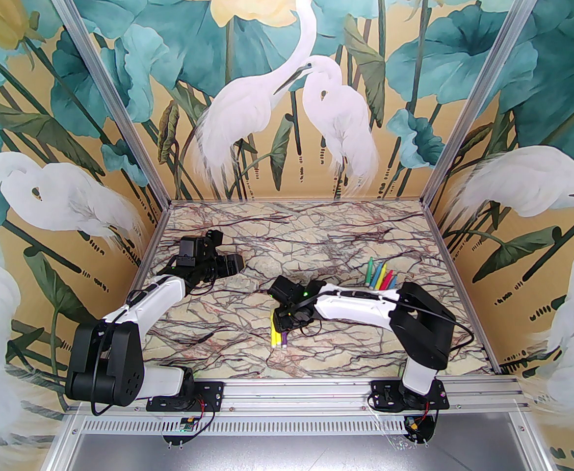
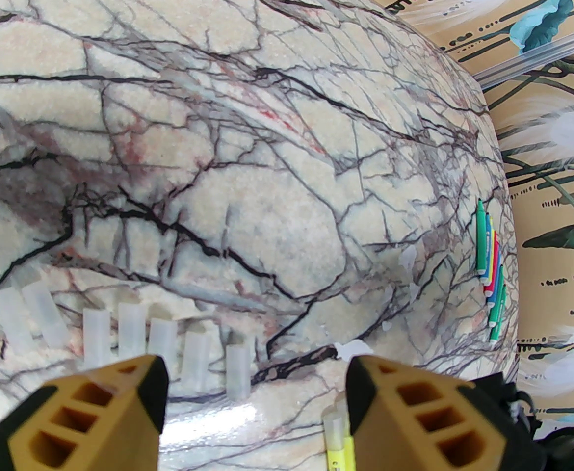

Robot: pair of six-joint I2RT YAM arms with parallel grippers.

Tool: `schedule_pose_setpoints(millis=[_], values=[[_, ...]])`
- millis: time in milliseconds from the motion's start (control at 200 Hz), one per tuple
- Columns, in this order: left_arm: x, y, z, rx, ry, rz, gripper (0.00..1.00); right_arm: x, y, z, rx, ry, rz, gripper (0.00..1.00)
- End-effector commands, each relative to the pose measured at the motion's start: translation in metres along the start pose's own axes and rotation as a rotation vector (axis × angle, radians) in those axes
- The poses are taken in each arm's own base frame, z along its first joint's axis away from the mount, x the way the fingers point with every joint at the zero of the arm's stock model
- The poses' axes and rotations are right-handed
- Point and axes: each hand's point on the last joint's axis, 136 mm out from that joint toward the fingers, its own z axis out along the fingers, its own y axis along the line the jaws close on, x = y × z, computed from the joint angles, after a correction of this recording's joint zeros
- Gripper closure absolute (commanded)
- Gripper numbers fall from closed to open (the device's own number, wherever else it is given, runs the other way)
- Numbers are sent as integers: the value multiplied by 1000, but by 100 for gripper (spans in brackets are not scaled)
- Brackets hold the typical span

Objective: Open the pen caps

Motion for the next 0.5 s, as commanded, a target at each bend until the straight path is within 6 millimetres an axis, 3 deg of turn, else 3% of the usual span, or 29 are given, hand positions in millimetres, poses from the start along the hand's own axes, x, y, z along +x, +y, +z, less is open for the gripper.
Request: schedule_pose_setpoints(millis=[0,495], values=[[1,-5,2,24,3,22,35,-1,5,3,7,11,22,59],[1,-4,5,26,7,26,35,0,-7,17,76,22,37,63]])
